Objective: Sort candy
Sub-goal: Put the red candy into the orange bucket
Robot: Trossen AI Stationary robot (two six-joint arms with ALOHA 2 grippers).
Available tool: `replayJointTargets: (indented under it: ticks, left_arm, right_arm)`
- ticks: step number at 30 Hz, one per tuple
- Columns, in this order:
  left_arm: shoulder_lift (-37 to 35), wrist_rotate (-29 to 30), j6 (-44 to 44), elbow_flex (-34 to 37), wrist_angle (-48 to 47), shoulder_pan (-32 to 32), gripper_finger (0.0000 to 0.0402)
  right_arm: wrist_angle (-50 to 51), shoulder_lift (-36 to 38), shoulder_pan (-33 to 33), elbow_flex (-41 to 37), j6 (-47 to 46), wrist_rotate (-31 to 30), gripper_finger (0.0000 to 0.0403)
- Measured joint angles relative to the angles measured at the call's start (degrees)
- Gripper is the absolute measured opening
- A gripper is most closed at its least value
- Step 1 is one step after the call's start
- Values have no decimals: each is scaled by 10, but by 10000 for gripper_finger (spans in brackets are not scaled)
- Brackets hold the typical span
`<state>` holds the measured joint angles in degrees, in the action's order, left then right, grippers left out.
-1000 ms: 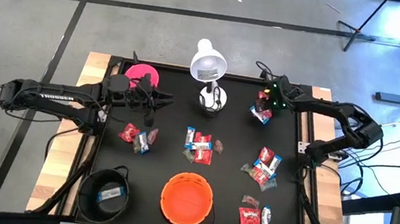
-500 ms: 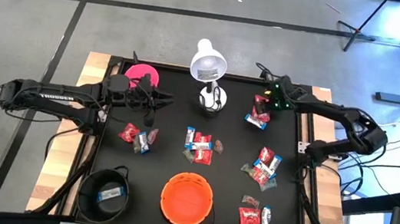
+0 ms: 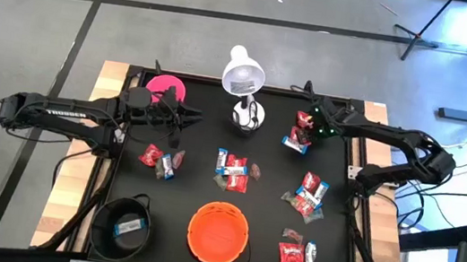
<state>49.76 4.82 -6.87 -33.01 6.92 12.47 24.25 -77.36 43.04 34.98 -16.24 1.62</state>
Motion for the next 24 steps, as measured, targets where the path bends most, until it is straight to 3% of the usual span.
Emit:
replayJointTargets:
  ticks: [16, 24]
  left_arm:
    - [0, 0, 0, 0, -2, 0, 80]
    - [0, 0, 0, 0, -2, 0, 80]
  right_arm:
    - [-10, 26, -14, 0, 32, -14, 156]
    - [-19, -1, -73, 0, 60, -44, 156]
